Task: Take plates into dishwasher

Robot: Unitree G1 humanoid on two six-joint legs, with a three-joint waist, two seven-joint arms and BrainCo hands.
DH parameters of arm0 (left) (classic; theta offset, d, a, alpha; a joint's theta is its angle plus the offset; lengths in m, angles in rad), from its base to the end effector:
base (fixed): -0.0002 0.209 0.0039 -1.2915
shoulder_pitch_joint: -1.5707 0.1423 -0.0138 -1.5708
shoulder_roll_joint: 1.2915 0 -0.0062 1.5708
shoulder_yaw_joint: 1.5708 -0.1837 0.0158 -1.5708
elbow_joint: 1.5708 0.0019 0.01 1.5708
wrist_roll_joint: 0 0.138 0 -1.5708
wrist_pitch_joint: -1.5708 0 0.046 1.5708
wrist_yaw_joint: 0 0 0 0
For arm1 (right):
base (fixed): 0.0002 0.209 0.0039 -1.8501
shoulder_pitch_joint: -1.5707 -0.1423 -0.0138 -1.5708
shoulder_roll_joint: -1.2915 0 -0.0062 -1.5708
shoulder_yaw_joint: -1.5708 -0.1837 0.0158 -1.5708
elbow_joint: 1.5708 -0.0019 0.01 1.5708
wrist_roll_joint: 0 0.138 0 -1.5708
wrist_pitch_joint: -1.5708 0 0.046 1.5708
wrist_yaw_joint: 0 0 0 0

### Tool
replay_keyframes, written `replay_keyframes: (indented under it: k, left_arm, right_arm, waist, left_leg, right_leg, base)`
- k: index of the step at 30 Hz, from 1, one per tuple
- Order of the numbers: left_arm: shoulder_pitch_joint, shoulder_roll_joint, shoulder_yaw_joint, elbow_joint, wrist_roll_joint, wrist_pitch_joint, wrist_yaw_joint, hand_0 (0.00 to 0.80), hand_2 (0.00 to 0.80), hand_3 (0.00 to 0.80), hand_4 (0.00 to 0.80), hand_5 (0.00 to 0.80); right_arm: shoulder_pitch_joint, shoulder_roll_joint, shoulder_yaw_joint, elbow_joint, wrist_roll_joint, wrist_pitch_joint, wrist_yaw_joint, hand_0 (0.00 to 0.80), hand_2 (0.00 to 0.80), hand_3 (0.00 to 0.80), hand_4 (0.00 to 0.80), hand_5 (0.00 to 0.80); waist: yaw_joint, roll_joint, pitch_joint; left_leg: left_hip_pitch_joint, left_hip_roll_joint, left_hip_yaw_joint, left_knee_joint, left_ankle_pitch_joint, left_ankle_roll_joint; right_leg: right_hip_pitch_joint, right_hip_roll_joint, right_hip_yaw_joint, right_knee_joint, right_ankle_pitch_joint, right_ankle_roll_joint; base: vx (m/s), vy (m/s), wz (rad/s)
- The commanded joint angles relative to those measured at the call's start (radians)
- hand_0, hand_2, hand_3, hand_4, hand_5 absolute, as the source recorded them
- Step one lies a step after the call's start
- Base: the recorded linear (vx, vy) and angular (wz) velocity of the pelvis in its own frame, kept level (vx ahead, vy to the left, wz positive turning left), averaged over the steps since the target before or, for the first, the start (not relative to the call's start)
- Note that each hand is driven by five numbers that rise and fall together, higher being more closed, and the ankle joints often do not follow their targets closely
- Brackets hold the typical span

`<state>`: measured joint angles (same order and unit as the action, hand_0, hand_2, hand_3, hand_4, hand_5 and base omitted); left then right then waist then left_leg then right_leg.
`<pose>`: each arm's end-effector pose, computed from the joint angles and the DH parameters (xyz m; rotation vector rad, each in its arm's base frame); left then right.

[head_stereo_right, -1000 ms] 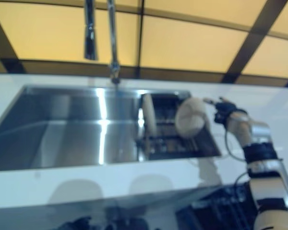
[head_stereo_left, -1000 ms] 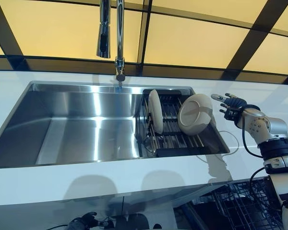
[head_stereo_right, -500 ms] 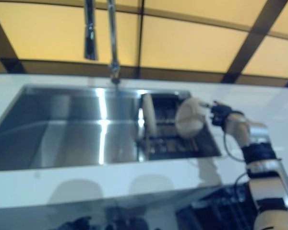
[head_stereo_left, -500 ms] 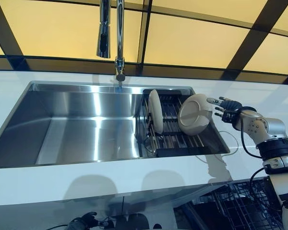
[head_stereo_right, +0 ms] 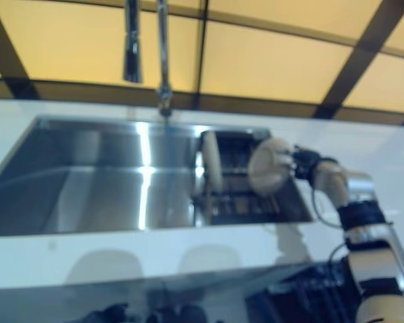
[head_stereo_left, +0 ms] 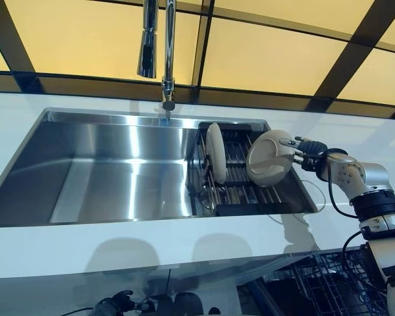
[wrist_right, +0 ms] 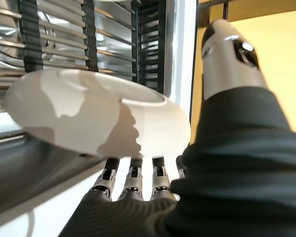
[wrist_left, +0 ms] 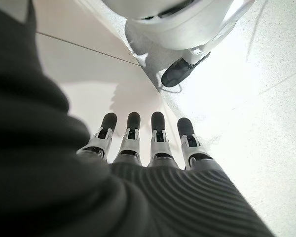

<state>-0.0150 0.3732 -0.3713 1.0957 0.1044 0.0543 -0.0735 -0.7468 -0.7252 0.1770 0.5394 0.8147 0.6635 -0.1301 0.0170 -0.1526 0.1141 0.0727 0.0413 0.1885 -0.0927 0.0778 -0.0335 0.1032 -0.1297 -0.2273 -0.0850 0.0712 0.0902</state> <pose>0.0930 0.2465 -0.1012 0.5962 1.1980 -0.2332 0.3136 -0.2605 0.1570 0.0470 0.4630 -0.1261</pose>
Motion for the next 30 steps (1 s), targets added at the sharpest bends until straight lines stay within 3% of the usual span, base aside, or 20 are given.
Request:
replay_keyframes:
  k: [1, 30]
  left_arm:
    - [-0.053, 0.003, -0.072, 0.007, 0.017, -0.012, 0.003, 0.000, 0.000, 0.000, 0.000, 0.000]
    - [-0.061, 0.014, -0.083, -0.007, 0.007, -0.008, 0.001, 0.000, 0.000, 0.000, 0.000, 0.000]
  right_arm:
    - [-0.130, -0.048, 0.034, 0.059, -0.002, -0.024, 0.000, 0.000, 0.000, 0.000, 0.000, 0.000]
    - [-0.136, -0.054, 0.021, 0.135, 0.060, 0.006, -0.030, 0.000, 0.000, 0.000, 0.000, 0.000]
  waist:
    - [0.045, 0.032, -0.005]
    - [0.050, 0.036, 0.002]
  left_leg:
    - [0.035, -0.002, 0.017, 0.005, -0.092, 0.017]
    - [0.033, -0.003, 0.009, 0.005, -0.090, 0.019]
  right_leg:
    - [-0.029, -0.036, -0.017, 0.059, 0.019, 0.077]
    - [-0.034, -0.037, -0.017, 0.070, 0.017, 0.077]
  base:
    - [0.000, 0.000, 0.00]
    - [0.000, 0.000, 0.00]
